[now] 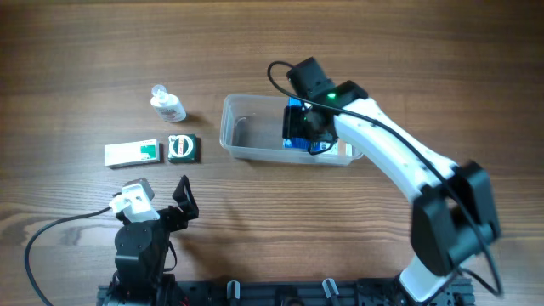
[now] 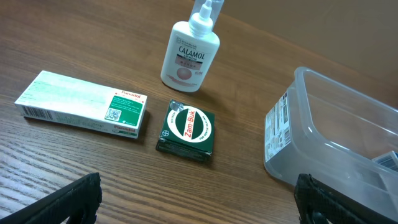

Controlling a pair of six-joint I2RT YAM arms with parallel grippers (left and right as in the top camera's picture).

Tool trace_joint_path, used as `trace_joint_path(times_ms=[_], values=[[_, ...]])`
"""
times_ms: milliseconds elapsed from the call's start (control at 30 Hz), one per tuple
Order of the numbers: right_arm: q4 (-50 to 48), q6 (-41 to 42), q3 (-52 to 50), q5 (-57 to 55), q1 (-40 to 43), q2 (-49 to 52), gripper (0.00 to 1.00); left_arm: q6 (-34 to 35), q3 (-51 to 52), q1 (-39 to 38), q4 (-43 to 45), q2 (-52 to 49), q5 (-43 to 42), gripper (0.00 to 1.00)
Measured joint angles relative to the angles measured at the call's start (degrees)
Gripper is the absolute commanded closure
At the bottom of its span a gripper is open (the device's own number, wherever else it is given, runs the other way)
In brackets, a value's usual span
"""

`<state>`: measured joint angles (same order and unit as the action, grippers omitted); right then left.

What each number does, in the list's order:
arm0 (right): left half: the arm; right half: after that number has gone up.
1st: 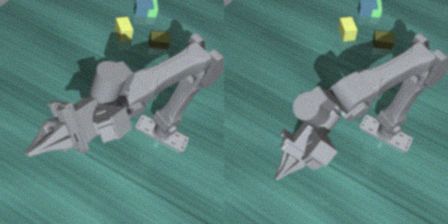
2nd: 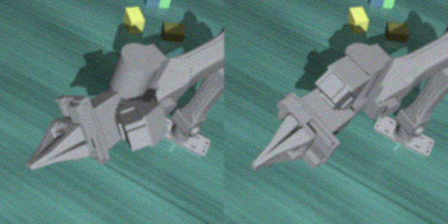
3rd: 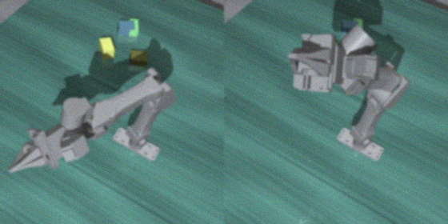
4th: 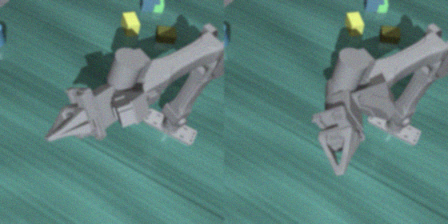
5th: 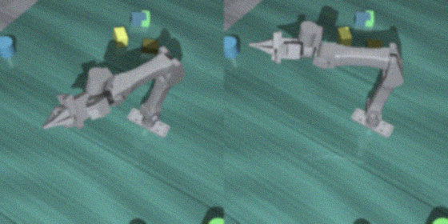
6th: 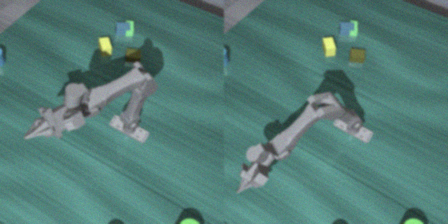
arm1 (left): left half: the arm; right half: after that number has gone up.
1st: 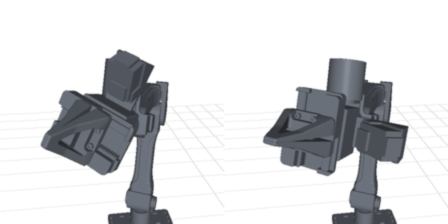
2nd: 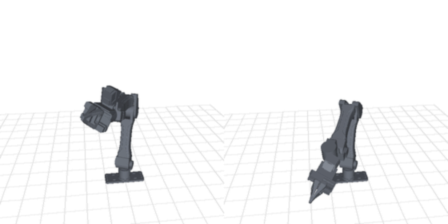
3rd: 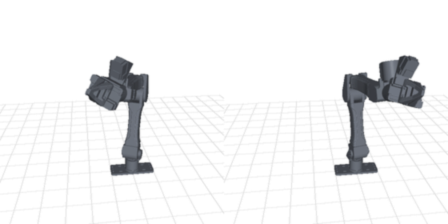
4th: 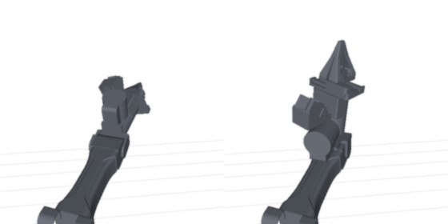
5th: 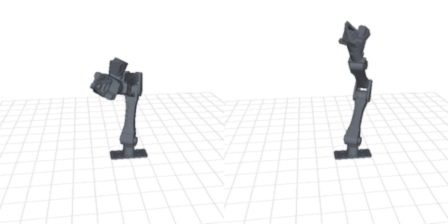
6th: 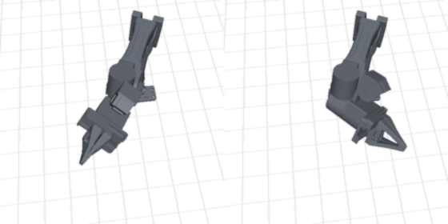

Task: Pack container
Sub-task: 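Lower the Vicks box into the container beside the Hansaplast box, release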

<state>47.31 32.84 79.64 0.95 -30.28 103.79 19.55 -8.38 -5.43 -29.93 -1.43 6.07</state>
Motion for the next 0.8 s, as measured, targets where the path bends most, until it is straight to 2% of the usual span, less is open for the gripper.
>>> trace_joint_path(times_ms=[133, 267, 633, 800], values=[[0.0, -1.3, 0.0, -0.8, 0.0, -5.5, 0.29, 0.0, 0.0, 0.0, 0.0, 0.0, 0.0, 0.0], [0.0, -1.9, 0.0, -1.2, 0.0, -6.9, 0.29, 0.0, 0.0, 0.0, 0.0, 0.0, 0.0, 0.0], [0.5, -2.1, 0.0, -1.2, 0.0, 2.6, 0.3, 0.0, 0.0, 0.0, 0.0, 0.0, 0.0, 0.0], [0.6, -2.1, 0.0, -1.0, 0.0, 3.5, 0.29, 0.0, 0.0, 0.0, 0.0, 0.0, 0.0, 0.0]])
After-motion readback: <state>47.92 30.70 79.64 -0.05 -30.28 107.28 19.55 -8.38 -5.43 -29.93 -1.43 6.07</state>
